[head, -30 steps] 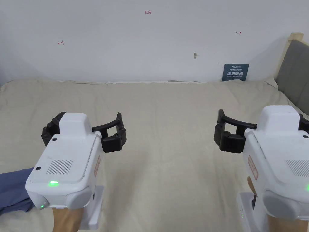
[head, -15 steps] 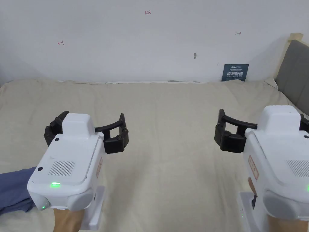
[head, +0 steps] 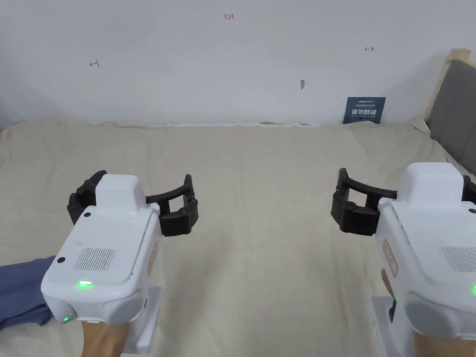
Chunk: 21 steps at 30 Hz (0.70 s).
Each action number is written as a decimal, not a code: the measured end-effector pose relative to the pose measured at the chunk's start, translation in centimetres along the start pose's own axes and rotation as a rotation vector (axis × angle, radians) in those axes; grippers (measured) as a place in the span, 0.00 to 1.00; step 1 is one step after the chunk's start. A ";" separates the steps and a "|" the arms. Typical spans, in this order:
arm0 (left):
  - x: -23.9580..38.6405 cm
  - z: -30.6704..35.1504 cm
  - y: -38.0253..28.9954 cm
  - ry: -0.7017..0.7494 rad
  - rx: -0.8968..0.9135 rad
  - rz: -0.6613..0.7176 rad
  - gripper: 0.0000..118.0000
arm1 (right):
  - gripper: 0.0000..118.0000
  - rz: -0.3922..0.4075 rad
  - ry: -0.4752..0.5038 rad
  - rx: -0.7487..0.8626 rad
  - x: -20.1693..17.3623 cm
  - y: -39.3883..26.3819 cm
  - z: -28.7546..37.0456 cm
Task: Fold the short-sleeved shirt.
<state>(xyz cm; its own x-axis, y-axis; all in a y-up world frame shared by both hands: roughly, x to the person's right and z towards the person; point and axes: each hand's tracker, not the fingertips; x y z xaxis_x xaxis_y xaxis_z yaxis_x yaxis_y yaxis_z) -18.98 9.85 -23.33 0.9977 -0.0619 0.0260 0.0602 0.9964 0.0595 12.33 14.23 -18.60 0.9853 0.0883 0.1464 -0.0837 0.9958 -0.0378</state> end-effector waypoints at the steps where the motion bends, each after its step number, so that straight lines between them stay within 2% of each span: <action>1: 0.0 0.0 0.0 0.002 0.000 0.000 1.00 | 1.00 0.000 -0.002 -0.002 0.0 0.0 -0.1; 6: 0.0 0.0 0.1 0.002 0.001 -0.007 1.00 | 1.00 -0.010 -0.018 -0.028 0.1 -0.1 -0.6; 8: 0.0 -0.1 0.0 0.001 0.001 -0.008 1.00 | 1.00 -0.018 -0.044 -0.095 -0.1 0.2 -0.9; 13: -0.1 -0.2 -0.1 -0.001 -0.006 -0.003 1.00 | 1.00 -0.148 -0.113 -0.382 -0.2 0.8 -2.6; 15: -0.1 -0.2 -0.1 -0.002 -0.006 0.002 1.00 | 1.00 -0.183 -0.090 -0.470 0.0 0.9 -3.3; 19: -0.1 -0.2 -0.1 -0.006 -0.007 0.006 1.00 | 1.00 -0.236 -0.048 -0.540 -0.5 1.1 -3.2; 21: -0.2 -0.2 -0.1 -0.003 -0.006 0.003 1.00 | 1.00 -0.232 -0.061 -0.529 -0.2 1.0 -3.4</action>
<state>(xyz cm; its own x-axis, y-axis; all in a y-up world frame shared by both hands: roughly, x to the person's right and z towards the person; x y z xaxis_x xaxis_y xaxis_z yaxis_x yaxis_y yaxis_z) -19.13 9.79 -23.56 0.9978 -0.0593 0.0289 0.0577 0.9969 0.0534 12.53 15.12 -22.06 0.9572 -0.1140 0.2660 0.2350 0.8424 -0.4848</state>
